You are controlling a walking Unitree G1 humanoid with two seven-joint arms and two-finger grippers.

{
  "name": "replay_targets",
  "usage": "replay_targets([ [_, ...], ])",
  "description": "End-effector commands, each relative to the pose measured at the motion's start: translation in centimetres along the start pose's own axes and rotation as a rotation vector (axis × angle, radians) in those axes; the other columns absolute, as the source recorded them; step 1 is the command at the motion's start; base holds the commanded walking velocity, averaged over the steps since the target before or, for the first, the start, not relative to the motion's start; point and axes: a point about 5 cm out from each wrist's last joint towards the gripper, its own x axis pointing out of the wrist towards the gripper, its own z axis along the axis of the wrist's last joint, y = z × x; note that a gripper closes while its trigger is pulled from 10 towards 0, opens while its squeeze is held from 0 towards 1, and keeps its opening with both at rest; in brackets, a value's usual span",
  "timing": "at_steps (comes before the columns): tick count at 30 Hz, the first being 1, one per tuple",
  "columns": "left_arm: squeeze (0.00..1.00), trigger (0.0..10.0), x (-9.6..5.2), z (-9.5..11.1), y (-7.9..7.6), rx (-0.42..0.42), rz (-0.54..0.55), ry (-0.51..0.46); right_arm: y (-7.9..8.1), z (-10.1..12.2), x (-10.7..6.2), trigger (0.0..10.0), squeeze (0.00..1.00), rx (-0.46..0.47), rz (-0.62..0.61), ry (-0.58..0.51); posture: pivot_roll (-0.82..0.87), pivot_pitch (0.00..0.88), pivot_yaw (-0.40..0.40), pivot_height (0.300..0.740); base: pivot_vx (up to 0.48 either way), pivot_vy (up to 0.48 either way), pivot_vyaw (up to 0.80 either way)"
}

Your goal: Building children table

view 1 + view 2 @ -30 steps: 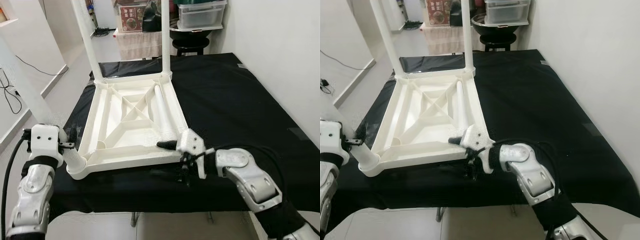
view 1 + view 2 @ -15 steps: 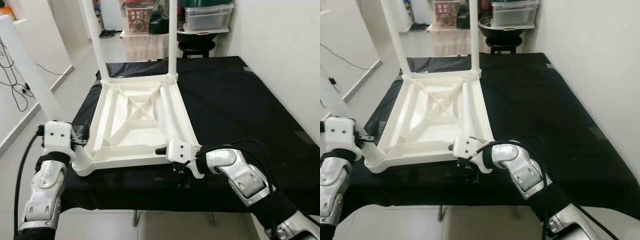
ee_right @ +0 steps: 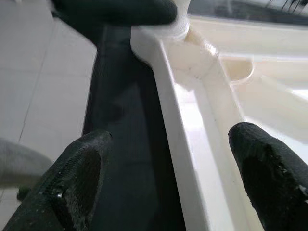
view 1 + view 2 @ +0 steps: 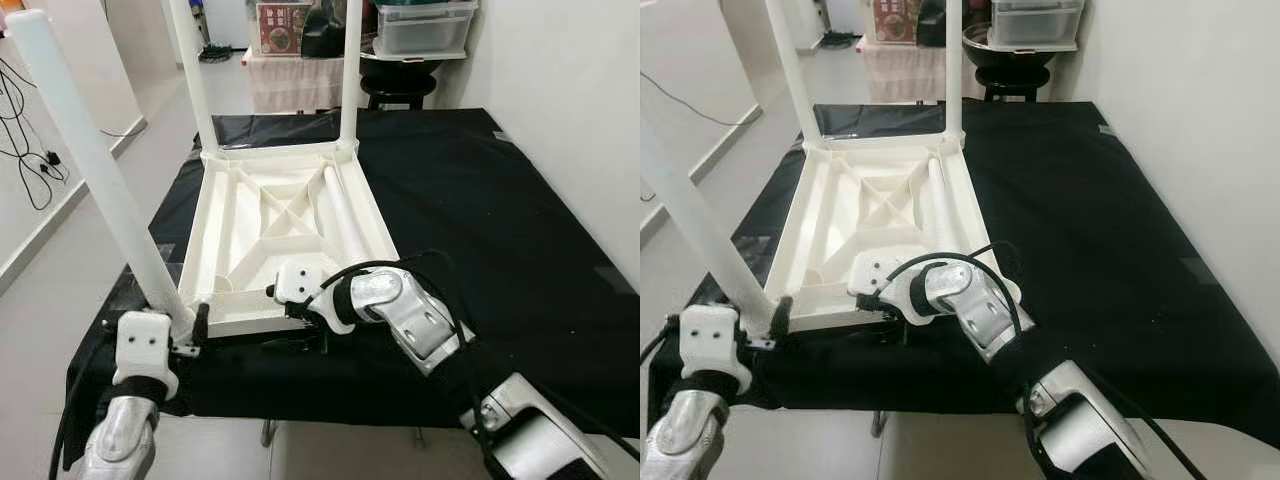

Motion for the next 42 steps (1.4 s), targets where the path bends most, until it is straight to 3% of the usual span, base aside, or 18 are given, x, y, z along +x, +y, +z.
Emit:
replay_targets([
  [1, 0.0, 10.0, -0.4, 0.1, -1.1, 0.003, -0.051, 0.006, -0.2, -0.3, 0.3, 10.0, 0.0, 0.008, 0.006, 0.053, 0.02, 0.106, 0.013, 0.74, 0.0, 0.0, 0.0],
  [2, 0.0, 10.0, -0.9, 0.1, -1.6, 0.015, -0.073, 0.005, -0.6, -0.9, 0.4, 10.0, 0.0, 0.014, 0.004, 0.121, 0.02, 0.108, 0.01, 0.74, 0.0, 0.0, 0.0],
  [5, 0.0, 10.0, -0.9, 0.1, -1.6, 0.015, -0.073, 0.005, -0.6, -0.9, 0.4, 10.0, 0.0, 0.014, 0.004, 0.121, 0.02, 0.108, 0.01, 0.74, 0.0, 0.0, 0.0],
  [7, 0.0, 10.0, -1.3, 0.3, -2.2, 0.04, -0.111, -0.006, -1.2, -2.2, 0.2, 10.0, 0.0, 0.032, 0.012, 0.269, 0.02, 0.108, 0.009, 0.74, 0.0, 0.0, 0.0],
  [8, 0.0, 10.0, -1.3, 0.3, -2.2, 0.04, -0.111, -0.006, -1.2, -2.2, 0.2, 10.0, 0.0, 0.032, 0.012, 0.269, 0.02, 0.108, 0.009, 0.74, 0.0, 0.0, 0.0],
  [9, 0.0, 10.0, -1.4, 0.5, -2.5, 0.056, -0.133, -0.014, -1.7, -2.8, 0.0, 10.0, 0.0, 0.062, -0.001, 0.341, 0.02, 0.108, 0.009, 0.74, 0.0, 0.0, 0.0],
  [11, 0.0, 10.0, -1.4, 0.5, -2.5, 0.056, -0.133, -0.014, -1.7, -2.8, 0.0, 10.0, 0.0, 0.062, -0.001, 0.341, 0.02, 0.108, 0.009, 0.74, 0.0, 0.0, 0.0],
  [12, 0.0, 10.0, -1.4, 0.5, -2.7, 0.066, -0.148, -0.019, -2.0, -3.2, -0.2, 8.6, 0.0, 0.086, -0.012, 0.384, 0.02, 0.108, 0.009, 0.74, 0.0, 0.0, 0.0],
  [14, 0.0, 10.0, -1.4, 0.5, -2.7, 0.066, -0.148, -0.019, -2.0, -3.2, -0.2, 8.6, 0.0, 0.086, -0.012, 0.384, 0.02, 0.108, 0.009, 0.74, 0.0, 0.0, 0.0],
  [16, 0.0, 10.0, -1.5, 1.0, -3.7, 0.106, -0.236, -0.045, -2.5, -4.0, -0.2, 0.9, 0.0, 0.156, -0.052, 0.473, 0.02, 0.109, 0.005, 0.74, 0.0, 0.0, 0.0],
  [17, 0.0, 10.0, -1.5, 1.0, -3.7, 0.106, -0.236, -0.045, -2.5, -4.0, -0.2, 0.9, 0.0, 0.156, -0.052, 0.473, 0.02, 0.109, 0.005, 0.74, 0.0, 0.0, 0.0],
  [18, 0.0, 10.0, -1.6, 1.2, -4.3, 0.117, -0.287, -0.058, -2.6, -4.3, -0.1, 0.0, 0.0, 0.199, -0.077, 0.49, 0.02, 0.108, 0.005, 0.74, 0.0, 0.0, 0.0],
  [20, 0.0, 10.0, -1.7, 1.4, -4.8, 0.118, -0.332, -0.061, -2.8, -4.3, 0.2, 0.0, 0.0, 0.275, -0.121, 0.486, 0.02, 0.108, 0.006, 0.74, 0.0, 0.0, 0.0],
  [27, 0.0, 10.0, -1.7, 1.3, -4.9, 0.112, -0.338, -0.052, -2.6, -3.2, 1.1, 0.0, 0.0, 0.404, -0.126, 0.396, 0.02, 0.108, 0.009, 0.74, 0.0, 0.0, 0.0],
  [32, 0.0, 10.0, -1.8, 1.3, -4.9, 0.113, -0.34, -0.051, -2.6, -3.1, 1.3, 0.0, 0.0, 0.421, -0.124, 0.388, 0.02, 0.108, 0.009, 0.74, 0.0, 0.0, 0.0],
  [38, 0.0, 10.0, -1.7, 1.2, -5.0, 0.114, -0.347, -0.047, -2.5, -2.4, 1.8, 0.0, 0.0, 0.507, -0.121, 0.323, 0.02, 0.107, 0.009, 0.74, 0.0, 0.0, 0.0],
  [41, 0.0, 10.0, -1.7, 1.2, -5.0, 0.114, -0.349, -0.047, -2.3, -1.9, 2.1, 0.0, 0.0, 0.561, -0.122, 0.279, 0.02, 0.107, 0.009, 0.74, 0.0, 0.0, 0.0],
  [42, 0.0, 10.0, -1.7, 1.2, -5.0, 0.115, -0.348, -0.047, -1.8, -1.3, 3.0, 0.0, 0.0, 0.629, -0.131, 0.227, 0.03, 0.106, 0.008, 0.74, 0.0, 0.0, 0.0],
])
